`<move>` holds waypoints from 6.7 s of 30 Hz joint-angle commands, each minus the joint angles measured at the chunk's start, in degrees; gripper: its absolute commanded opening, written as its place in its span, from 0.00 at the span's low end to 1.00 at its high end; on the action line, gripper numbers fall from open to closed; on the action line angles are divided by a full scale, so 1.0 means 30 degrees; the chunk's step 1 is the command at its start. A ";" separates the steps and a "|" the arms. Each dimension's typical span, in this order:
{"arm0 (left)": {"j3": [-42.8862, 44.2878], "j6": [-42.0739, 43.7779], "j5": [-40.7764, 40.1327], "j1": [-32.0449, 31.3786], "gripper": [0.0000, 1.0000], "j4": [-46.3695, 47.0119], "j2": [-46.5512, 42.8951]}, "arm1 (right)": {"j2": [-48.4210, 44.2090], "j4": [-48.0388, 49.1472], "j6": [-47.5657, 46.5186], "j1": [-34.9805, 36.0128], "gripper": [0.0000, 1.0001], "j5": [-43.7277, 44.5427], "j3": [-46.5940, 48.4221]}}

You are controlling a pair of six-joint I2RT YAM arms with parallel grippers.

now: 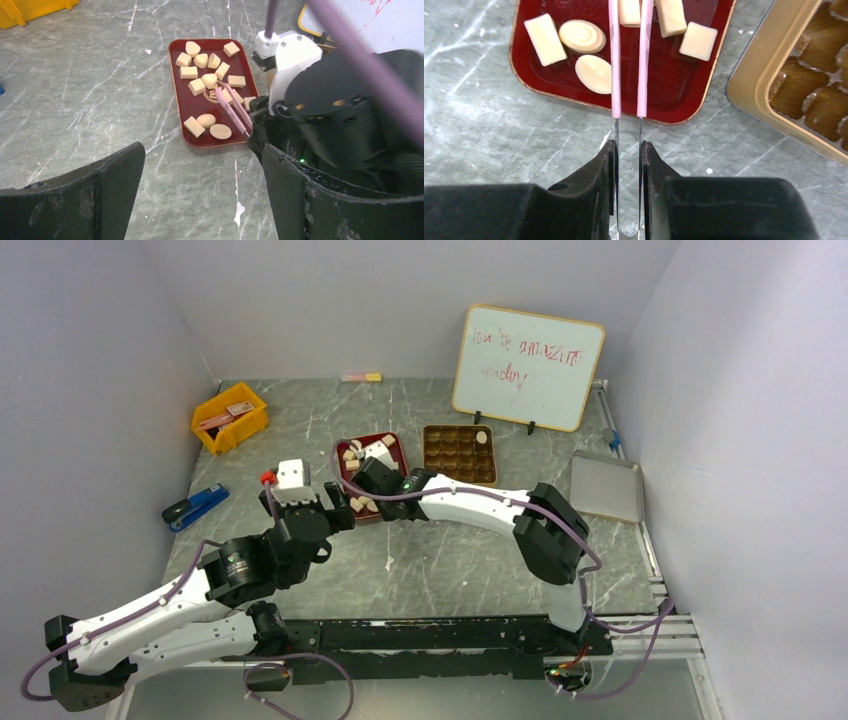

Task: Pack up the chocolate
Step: Pick up the fake chocolate from the plate, then place the fake chocolate in the packing box, then pick up the fake chocolate from the plate.

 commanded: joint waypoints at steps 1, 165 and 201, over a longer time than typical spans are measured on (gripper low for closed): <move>0.0086 -0.0292 -0.0492 -0.0092 0.91 -0.0083 -0.0166 | -0.1988 -0.0149 0.0193 -0.0041 0.00 0.0700 0.0421; 0.0813 -0.0326 0.0092 -0.0091 0.91 -0.0480 0.0458 | -0.2526 0.1145 -0.1597 -0.1306 0.29 -0.1609 -0.0951; 0.0602 -0.0042 0.0018 -0.0091 0.92 -0.0103 0.0532 | -0.0722 0.1360 -0.2244 -0.2229 0.35 -0.1434 -0.0875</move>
